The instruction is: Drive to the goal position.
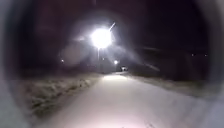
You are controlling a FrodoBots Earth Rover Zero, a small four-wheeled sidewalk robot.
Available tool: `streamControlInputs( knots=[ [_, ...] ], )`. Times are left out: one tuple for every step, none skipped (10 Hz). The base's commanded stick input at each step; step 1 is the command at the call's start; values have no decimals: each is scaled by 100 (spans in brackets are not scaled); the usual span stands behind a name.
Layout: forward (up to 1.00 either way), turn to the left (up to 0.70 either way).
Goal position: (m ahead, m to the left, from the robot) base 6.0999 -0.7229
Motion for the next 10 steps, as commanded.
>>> streamControlInputs(
  knots=[
    [70, 0],
    [70, 0],
    [70, 0],
    [70, 0],
    [70, 0],
    [70, 0],
    [70, 0],
    [70, 0],
    [70, 0],
    [70, 0]
  ],
)
